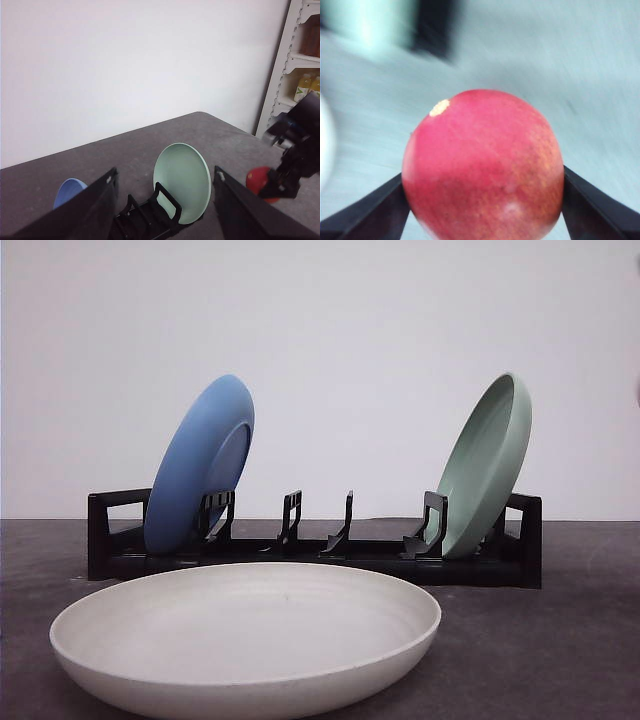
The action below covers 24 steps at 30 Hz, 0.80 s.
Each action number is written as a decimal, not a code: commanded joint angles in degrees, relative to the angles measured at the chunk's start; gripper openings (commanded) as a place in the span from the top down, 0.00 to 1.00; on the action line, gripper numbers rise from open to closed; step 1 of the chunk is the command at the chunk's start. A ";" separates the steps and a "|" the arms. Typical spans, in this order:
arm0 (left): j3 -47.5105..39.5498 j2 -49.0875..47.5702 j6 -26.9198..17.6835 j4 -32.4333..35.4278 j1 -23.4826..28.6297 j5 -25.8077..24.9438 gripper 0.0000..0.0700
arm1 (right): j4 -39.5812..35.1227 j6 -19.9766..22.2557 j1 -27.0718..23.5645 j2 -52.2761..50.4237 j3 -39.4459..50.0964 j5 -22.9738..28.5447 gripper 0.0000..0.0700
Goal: Place pomegranate in white plate
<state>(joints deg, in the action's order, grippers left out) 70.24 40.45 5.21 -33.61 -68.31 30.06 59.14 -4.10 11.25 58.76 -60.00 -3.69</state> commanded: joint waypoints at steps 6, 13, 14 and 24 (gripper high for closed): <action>0.87 0.31 -0.20 0.48 -0.57 0.19 0.49 | -1.94 -4.89 10.44 -1.15 -8.27 -2.75 0.54; 0.90 0.31 -0.20 0.42 -0.57 0.20 0.49 | -10.40 -9.35 23.31 1.55 -8.51 -2.66 0.54; 0.90 0.31 -0.20 0.42 -0.59 0.20 0.49 | -11.32 -9.62 24.87 2.59 -8.51 -2.44 0.54; 0.89 0.31 -0.20 0.39 -0.59 0.20 0.49 | -21.86 -10.39 38.25 18.57 -8.51 -2.28 0.54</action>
<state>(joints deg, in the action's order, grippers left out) 70.24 40.45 5.21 -33.63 -68.31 30.06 38.43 -13.80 48.55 76.04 -67.40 -6.04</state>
